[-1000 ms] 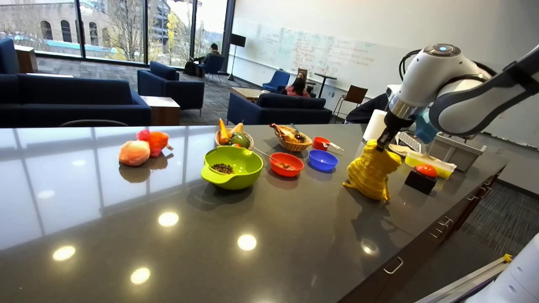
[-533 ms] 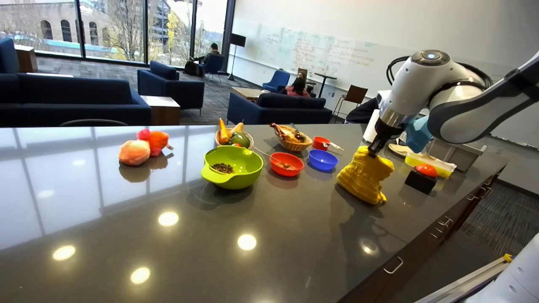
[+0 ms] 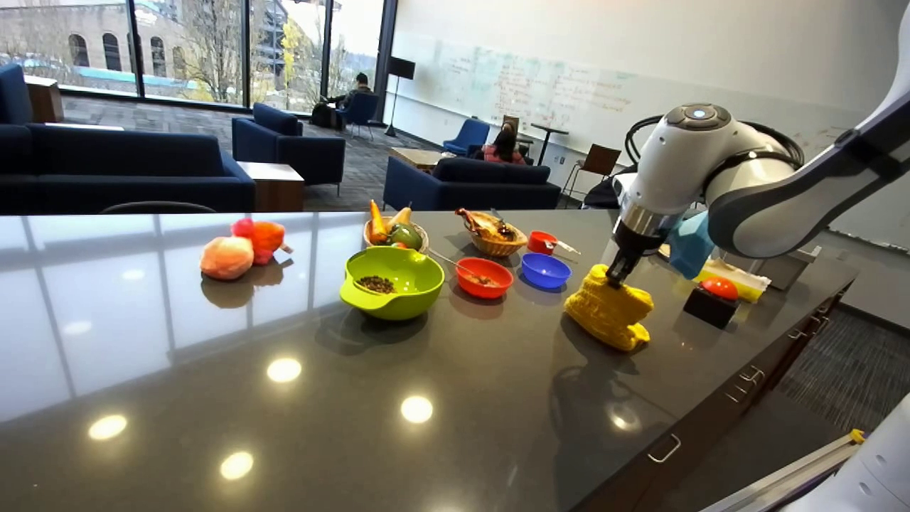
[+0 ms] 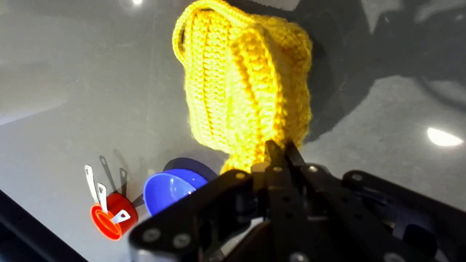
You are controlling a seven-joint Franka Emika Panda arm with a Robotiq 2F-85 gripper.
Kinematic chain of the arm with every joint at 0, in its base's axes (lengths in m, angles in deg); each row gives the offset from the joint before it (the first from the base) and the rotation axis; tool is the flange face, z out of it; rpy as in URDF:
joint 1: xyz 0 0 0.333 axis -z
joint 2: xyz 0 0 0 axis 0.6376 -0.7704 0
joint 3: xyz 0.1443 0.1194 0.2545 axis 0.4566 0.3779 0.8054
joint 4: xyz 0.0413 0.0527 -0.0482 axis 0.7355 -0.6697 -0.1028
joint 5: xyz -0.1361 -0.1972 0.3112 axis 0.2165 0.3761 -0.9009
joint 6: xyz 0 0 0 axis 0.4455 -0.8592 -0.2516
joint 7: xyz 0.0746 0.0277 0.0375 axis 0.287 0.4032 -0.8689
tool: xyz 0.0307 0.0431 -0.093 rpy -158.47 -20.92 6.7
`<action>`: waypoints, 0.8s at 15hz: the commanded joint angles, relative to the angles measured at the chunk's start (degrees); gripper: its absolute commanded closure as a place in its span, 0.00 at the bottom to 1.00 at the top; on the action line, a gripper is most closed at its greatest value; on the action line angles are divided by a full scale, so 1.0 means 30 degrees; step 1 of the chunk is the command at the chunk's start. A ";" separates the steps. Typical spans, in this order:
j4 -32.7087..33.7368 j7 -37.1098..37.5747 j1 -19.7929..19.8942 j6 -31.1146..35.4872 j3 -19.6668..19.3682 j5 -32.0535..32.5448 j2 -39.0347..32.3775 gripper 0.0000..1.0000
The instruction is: Flip the yellow cloth.
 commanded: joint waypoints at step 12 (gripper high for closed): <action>-0.0344 -0.1231 -0.2203 -0.0558 0.0037 -0.3176 -0.1521 0.67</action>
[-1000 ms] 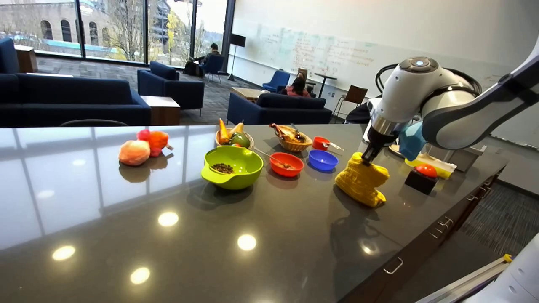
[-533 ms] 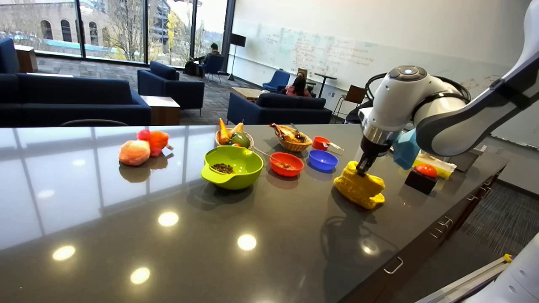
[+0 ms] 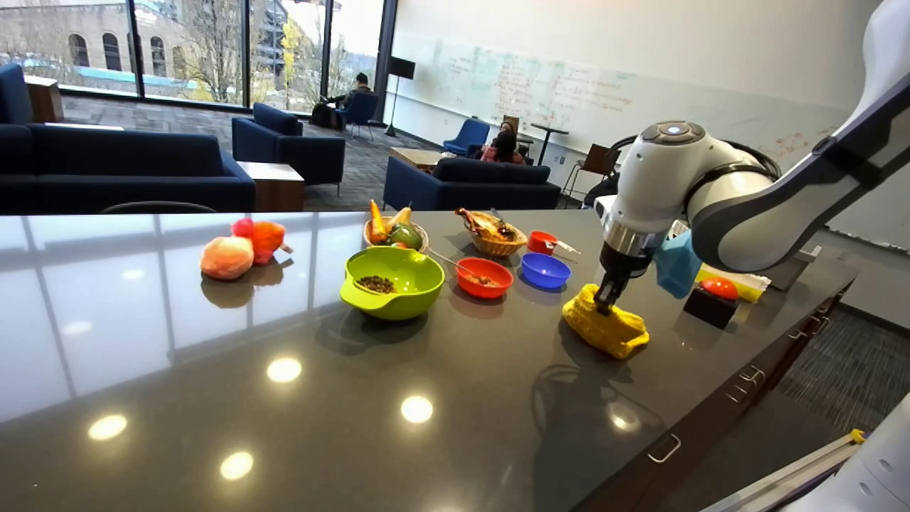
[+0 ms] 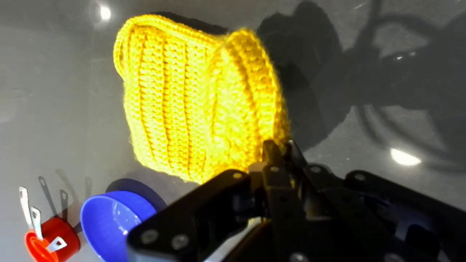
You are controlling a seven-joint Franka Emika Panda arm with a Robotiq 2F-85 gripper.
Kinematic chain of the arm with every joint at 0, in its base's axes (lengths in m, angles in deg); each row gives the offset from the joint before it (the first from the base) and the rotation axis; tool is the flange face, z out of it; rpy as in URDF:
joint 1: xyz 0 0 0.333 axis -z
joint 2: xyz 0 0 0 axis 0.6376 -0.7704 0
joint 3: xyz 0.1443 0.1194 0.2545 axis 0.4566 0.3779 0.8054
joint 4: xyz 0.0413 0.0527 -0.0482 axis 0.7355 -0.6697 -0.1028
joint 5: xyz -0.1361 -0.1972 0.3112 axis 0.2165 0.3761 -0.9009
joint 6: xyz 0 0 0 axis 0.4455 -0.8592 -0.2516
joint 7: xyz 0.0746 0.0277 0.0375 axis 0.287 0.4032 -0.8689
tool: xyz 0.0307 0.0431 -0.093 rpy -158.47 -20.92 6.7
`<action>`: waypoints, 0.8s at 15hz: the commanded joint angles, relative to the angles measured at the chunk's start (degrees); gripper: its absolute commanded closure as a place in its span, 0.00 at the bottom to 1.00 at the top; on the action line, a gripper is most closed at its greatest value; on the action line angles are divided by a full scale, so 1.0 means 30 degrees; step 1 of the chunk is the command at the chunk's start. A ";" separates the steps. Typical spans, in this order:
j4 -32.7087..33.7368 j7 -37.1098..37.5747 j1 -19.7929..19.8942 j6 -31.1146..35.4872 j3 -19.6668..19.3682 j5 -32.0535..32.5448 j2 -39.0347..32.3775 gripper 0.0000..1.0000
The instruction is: Flip the yellow cloth.
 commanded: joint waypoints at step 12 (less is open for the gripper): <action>-0.0143 -0.5767 -0.1559 -0.0896 -0.1153 -0.7108 0.0533 0.15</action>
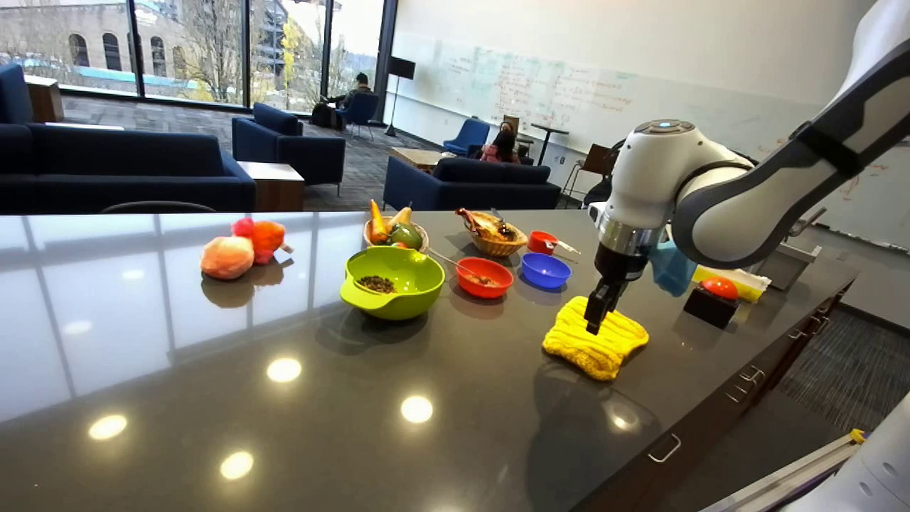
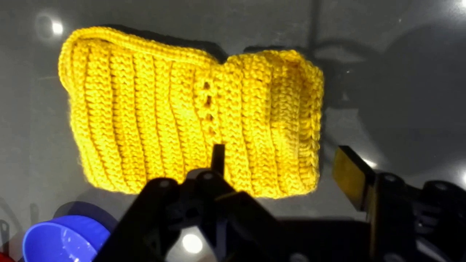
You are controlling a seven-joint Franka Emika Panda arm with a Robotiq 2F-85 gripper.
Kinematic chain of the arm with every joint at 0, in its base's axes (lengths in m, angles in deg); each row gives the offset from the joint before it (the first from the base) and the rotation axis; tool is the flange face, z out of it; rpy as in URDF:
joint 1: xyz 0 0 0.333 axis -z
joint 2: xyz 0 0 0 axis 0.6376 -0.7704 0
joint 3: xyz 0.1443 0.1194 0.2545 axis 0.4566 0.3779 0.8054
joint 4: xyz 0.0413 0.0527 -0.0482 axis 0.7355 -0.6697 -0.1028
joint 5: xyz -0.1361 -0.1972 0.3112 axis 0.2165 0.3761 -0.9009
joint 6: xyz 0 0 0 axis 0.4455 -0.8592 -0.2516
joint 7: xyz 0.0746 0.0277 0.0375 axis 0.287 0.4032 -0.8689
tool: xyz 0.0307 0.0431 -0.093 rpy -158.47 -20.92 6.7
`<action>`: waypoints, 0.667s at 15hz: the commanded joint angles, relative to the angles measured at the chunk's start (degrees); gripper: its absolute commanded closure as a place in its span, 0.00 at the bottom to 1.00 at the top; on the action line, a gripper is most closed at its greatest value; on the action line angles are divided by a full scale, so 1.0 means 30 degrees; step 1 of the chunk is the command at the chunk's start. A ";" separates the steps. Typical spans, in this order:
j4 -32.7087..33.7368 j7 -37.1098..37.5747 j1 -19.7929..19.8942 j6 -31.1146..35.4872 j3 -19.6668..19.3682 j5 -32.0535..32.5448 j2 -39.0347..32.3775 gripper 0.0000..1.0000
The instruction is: Flip the yellow cloth.
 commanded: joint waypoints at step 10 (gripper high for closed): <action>0.1976 -0.8630 -0.0032 -0.6921 -0.3391 -0.7996 0.3642 0.00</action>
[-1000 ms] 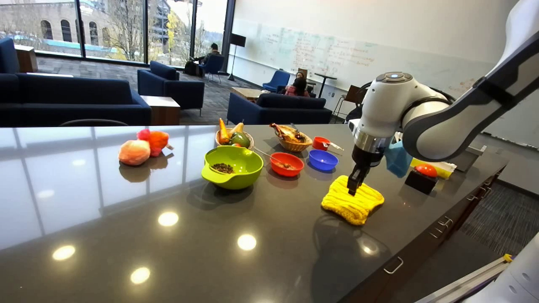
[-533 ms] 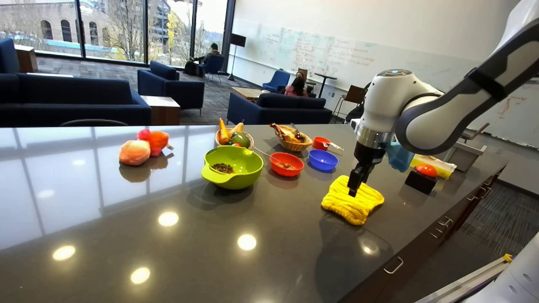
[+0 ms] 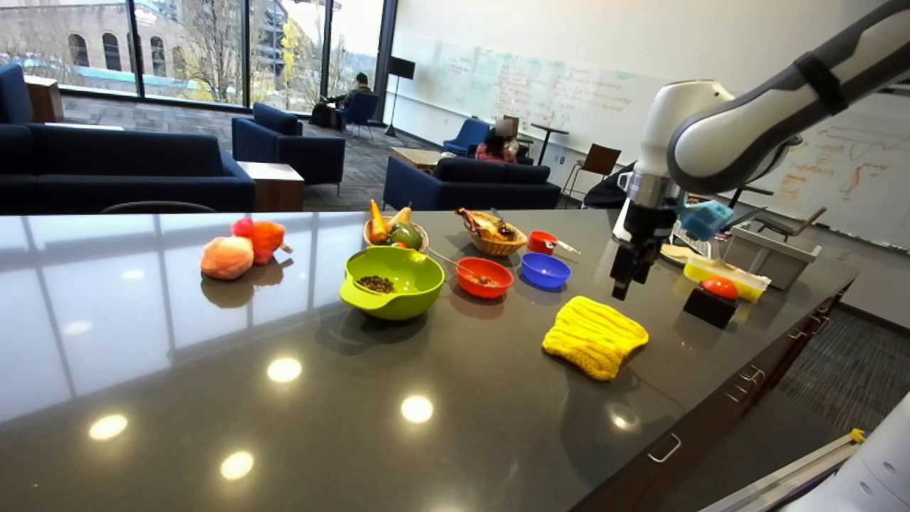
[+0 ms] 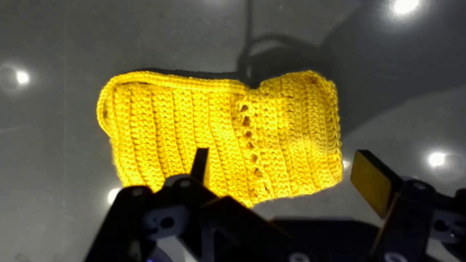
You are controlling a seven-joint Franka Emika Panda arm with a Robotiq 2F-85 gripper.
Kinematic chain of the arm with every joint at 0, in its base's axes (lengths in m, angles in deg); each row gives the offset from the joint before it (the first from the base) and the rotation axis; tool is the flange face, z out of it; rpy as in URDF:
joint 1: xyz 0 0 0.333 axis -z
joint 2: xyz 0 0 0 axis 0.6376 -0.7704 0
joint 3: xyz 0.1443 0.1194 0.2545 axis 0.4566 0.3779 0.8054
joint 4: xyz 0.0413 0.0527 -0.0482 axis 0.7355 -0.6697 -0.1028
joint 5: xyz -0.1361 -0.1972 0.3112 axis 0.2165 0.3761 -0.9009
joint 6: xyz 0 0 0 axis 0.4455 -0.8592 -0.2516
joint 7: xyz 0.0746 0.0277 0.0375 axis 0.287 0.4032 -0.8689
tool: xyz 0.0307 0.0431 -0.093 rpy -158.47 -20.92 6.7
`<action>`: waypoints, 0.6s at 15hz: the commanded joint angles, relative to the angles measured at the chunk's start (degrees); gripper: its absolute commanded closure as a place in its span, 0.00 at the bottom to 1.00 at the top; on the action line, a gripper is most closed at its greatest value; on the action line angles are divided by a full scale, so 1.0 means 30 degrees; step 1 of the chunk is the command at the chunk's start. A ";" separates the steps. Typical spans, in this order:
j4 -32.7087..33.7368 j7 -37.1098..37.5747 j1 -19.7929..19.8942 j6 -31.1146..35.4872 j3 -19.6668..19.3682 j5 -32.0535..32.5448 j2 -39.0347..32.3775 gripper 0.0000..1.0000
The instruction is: Flip the yellow cloth.
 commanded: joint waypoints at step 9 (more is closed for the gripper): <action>0.2343 -0.5812 -0.0085 -0.8469 -0.2419 -0.3459 0.3479 0.00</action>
